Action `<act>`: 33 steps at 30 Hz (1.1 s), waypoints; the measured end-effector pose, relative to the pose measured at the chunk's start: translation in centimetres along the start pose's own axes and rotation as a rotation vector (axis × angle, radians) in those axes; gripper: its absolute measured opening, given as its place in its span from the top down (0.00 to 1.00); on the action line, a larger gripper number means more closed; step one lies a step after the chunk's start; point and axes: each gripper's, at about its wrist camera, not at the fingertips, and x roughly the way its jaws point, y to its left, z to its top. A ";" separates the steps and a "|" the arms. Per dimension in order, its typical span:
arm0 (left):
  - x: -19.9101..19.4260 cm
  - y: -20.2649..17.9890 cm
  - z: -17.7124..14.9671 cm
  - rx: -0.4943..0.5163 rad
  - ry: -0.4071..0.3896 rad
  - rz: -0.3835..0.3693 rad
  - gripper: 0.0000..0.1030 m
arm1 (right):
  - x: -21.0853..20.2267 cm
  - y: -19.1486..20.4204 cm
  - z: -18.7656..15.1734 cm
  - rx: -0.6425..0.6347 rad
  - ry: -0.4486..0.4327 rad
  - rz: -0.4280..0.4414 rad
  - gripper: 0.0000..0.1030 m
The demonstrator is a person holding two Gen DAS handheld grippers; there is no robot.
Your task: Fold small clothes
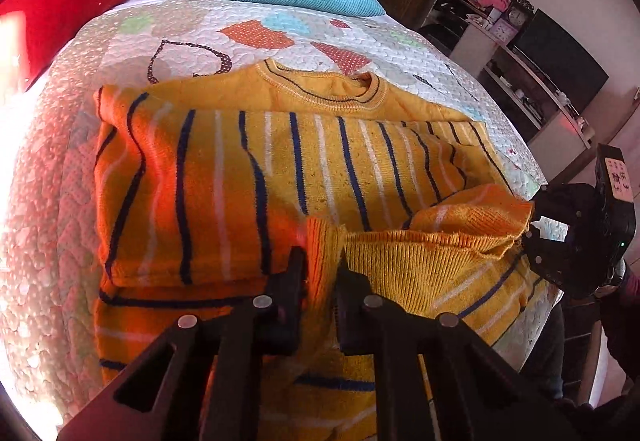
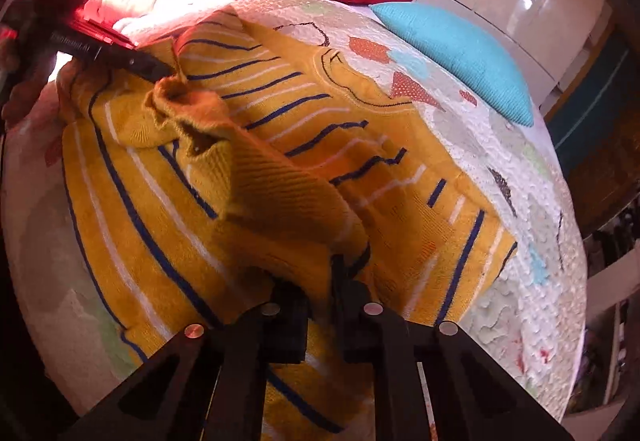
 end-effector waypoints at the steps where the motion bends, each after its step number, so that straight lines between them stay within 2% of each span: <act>1: -0.6 0.1 0.0 -0.010 -0.015 0.001 0.94 | -0.4 -0.8 0.1 0.061 -0.011 0.041 0.93; 7: -5.4 0.3 1.7 -0.068 -0.156 0.006 0.96 | -5.0 -6.4 1.8 0.349 -0.147 0.243 0.94; 10: -6.0 1.2 4.2 -0.107 -0.185 0.041 0.96 | -5.4 -8.8 3.7 0.435 -0.191 0.269 0.94; 12: -5.2 2.5 6.5 -0.146 -0.173 0.075 0.96 | -3.9 -10.0 5.1 0.482 -0.180 0.249 0.94; 16: -1.6 5.0 10.2 -0.196 -0.117 0.200 0.96 | 1.5 -12.3 6.9 0.557 -0.104 0.183 0.94; 20: 3.1 7.1 11.8 -0.240 -0.037 0.308 0.95 | 8.0 -14.5 6.5 0.708 -0.002 0.212 0.93; 23: 5.2 8.2 11.6 -0.275 0.001 0.354 0.86 | 10.2 -15.9 4.9 0.842 0.008 0.275 0.91; 24: 5.4 8.7 11.5 -0.295 0.002 0.345 0.77 | 10.4 -16.4 4.3 0.886 -0.006 0.311 0.90; 25: 5.3 9.2 11.4 -0.325 -0.005 0.308 0.67 | 10.5 -16.8 3.7 0.926 -0.015 0.347 0.89; 27: 4.6 10.2 11.2 -0.394 -0.037 0.223 0.57 | 10.4 -17.5 2.9 0.977 -0.023 0.389 0.84; 28: 4.0 10.6 11.0 -0.423 -0.054 0.200 0.52 | 10.1 -17.7 2.7 0.990 -0.030 0.393 0.81; 30: 2.4 11.0 10.7 -0.452 -0.093 0.184 0.49 | 9.1 -17.8 2.5 0.998 -0.048 0.382 0.72; 31: 1.6 10.8 10.6 -0.456 -0.110 0.189 0.46 | 8.4 -17.9 2.4 1.001 -0.060 0.363 0.70; 33: -0.3 10.6 10.2 -0.455 -0.138 0.209 0.42 | 6.7 -18.1 2.1 0.998 -0.085 0.304 0.58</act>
